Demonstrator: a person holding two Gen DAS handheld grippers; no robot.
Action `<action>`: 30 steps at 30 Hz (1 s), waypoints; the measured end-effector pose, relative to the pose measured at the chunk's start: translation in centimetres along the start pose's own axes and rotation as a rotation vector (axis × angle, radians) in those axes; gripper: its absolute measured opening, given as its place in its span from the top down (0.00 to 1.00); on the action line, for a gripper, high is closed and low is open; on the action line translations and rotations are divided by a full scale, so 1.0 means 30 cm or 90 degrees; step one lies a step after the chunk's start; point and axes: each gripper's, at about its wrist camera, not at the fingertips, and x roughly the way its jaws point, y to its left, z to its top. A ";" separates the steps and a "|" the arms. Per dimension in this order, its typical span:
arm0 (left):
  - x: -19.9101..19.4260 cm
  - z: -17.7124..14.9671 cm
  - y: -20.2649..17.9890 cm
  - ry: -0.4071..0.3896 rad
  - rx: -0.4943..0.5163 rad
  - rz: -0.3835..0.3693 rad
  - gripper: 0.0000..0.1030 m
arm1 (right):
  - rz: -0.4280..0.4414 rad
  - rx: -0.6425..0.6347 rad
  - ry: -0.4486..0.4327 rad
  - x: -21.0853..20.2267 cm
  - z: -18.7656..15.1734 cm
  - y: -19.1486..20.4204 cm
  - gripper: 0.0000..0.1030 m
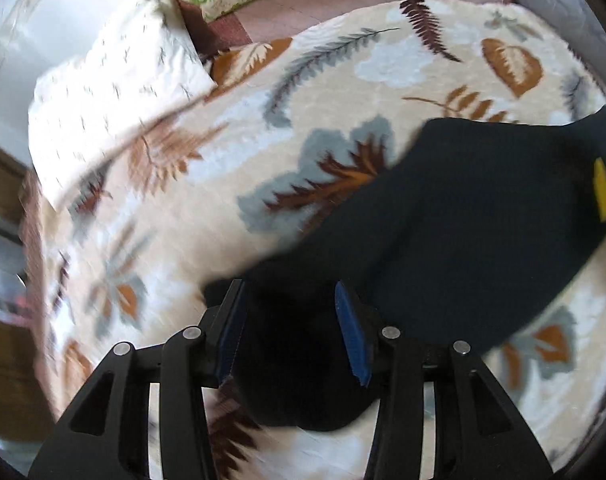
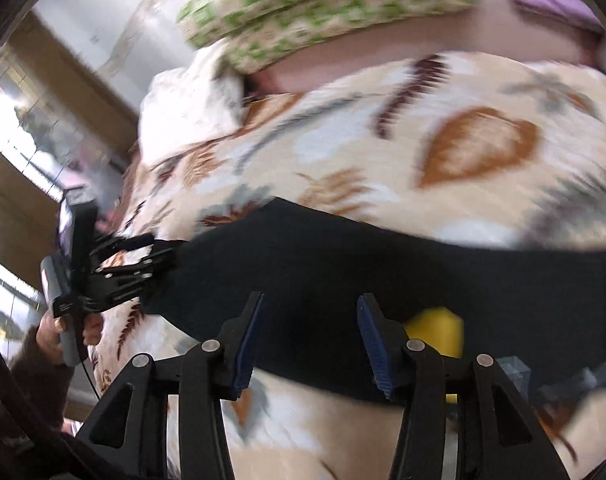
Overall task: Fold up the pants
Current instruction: 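Move the right tool to the pants end with the yellow patch and grasp it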
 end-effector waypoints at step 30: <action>-0.052 -0.271 0.312 0.074 -0.366 -0.154 0.43 | 0.090 0.476 -0.127 -0.082 -0.241 -0.479 0.47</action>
